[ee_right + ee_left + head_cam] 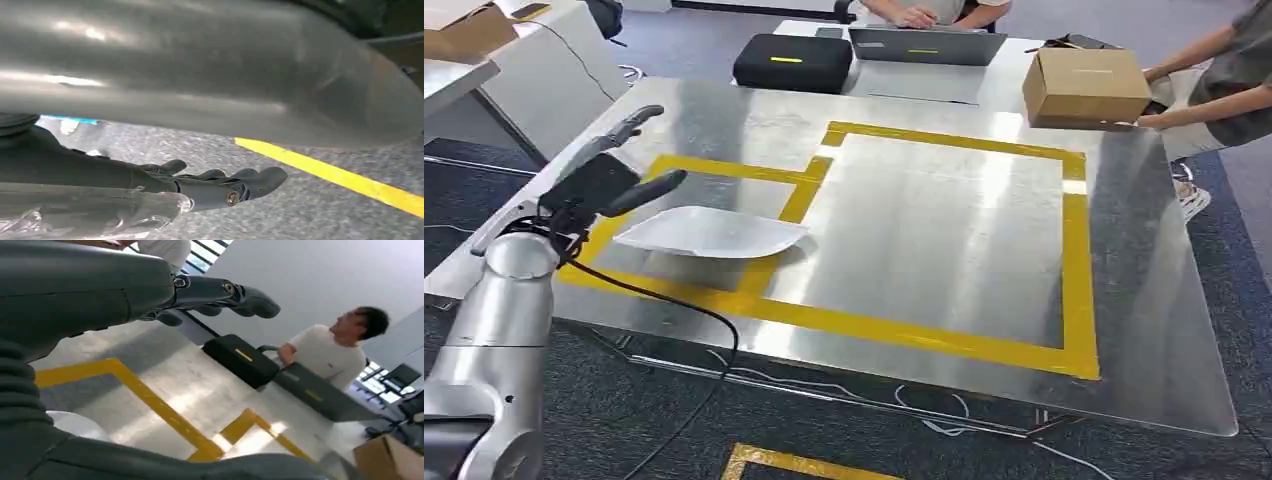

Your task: Take the parts from the cabinet and place them on the table.

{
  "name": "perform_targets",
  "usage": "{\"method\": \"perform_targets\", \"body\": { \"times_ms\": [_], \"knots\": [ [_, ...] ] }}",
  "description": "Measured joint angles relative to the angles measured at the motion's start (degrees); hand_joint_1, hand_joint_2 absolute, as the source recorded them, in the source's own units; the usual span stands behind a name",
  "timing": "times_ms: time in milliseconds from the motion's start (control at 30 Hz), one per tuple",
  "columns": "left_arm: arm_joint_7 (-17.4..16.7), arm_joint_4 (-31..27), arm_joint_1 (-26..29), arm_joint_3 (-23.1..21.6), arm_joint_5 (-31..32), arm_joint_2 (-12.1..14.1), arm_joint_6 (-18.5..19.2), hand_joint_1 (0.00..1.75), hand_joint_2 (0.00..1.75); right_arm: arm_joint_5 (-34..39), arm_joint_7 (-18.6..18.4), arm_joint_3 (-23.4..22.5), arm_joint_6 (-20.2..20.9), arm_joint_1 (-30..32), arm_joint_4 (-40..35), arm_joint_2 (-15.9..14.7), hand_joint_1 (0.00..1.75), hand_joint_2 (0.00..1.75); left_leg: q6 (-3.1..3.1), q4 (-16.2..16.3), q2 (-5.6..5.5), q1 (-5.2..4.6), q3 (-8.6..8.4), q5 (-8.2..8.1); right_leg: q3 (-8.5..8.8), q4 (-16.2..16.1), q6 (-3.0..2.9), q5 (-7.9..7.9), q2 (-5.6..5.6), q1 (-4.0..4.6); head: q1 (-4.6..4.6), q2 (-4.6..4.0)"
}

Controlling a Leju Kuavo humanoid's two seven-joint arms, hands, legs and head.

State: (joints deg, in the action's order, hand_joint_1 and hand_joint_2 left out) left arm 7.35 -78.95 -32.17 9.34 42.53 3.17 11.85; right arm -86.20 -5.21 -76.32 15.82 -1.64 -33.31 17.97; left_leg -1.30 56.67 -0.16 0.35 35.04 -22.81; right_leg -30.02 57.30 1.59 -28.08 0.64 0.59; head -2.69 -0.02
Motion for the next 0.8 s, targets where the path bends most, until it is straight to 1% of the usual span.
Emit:
{"method": "perform_targets", "body": {
  "times_ms": [133, 200, 367, 500, 600, 700, 733, 800],
  "knots": [
    [2.2, -2.5, 0.8, 6.6, -8.2, -0.2, -1.0, 0.0, 0.0, 0.0, 1.1, 0.0, 0.5, 0.0, -0.6, 0.3, 0.0, 0.0, 0.0, 0.0, 0.03, 0.02, 0.01, 0.0, -0.03, 0.0, -0.02, -0.02, 0.0, 0.01, 0.0, 0.0],
    [2.7, -3.6, 1.0, 9.9, -10.8, -0.3, -0.9, 0.0, 0.0, 0.0, 0.9, -0.3, 0.5, 0.0, -0.8, 0.4, 0.0, 0.0, 0.0, 0.0, 0.02, 0.02, 0.03, 0.0, -0.01, 0.0, -0.02, -0.02, -0.02, 0.02, 0.0, 0.0],
    [4.3, -6.3, 1.3, 19.6, -17.9, -0.3, 1.3, 0.0, 0.0, 0.6, -0.6, -1.1, 0.1, 0.1, -1.1, 0.6, 0.0, 0.0, 0.0, 0.0, 0.05, 0.02, 0.04, 0.0, -0.05, 0.0, -0.03, -0.03, -0.01, 0.02, 0.02, 0.0],
    [7.0, -6.8, 1.6, 26.6, -23.7, 0.2, 1.8, 0.0, 0.0, 1.4, -0.9, -1.4, -0.1, 0.0, -1.1, 0.6, 0.0, 0.0, -0.01, 0.0, 0.05, 0.01, 0.04, 0.0, -0.04, 0.0, -0.04, -0.03, 0.01, 0.02, 0.0, 0.0],
    [9.3, -6.8, 2.6, 31.5, -27.4, 1.2, 3.7, 0.0, 0.0, 2.3, -0.2, -1.4, -0.8, 0.1, -1.1, 0.6, 0.0, 0.0, -0.01, 0.0, 0.09, 0.02, 0.04, 0.0, -0.09, 0.0, -0.04, -0.03, 0.07, 0.02, 0.0, 0.0],
    [11.7, -6.5, 3.5, 36.8, -33.4, 2.6, 5.1, 0.0, 0.0, 4.4, 0.6, -1.5, -2.6, 0.0, -1.1, 0.6, 0.0, 0.0, -0.02, -0.1, 0.08, 0.02, 0.05, -0.01, -0.12, 0.0, -0.08, -0.07, 0.03, 0.03, 0.04, 0.0],
    [12.0, -6.4, 3.6, 39.3, -35.8, 3.1, 5.4, 0.0, 0.0, 5.0, 0.0, -1.6, -2.9, 0.0, -1.1, 0.6, 0.0, 0.0, -0.03, -0.1, 0.08, 0.02, 0.05, -0.02, -0.12, 0.0, -0.08, -0.07, 0.06, 0.03, 0.0, 0.0],
    [12.1, -6.1, 3.7, 43.0, -37.7, 3.8, 5.7, 0.0, 0.0, 5.6, -1.4, -1.8, -2.9, 0.0, -1.1, 0.7, 0.0, 0.0, -0.05, -0.1, 0.09, 0.03, 0.04, -0.03, -0.35, 0.0, -0.09, -0.07, 0.07, 0.03, -0.02, 0.0]
  ]
}}
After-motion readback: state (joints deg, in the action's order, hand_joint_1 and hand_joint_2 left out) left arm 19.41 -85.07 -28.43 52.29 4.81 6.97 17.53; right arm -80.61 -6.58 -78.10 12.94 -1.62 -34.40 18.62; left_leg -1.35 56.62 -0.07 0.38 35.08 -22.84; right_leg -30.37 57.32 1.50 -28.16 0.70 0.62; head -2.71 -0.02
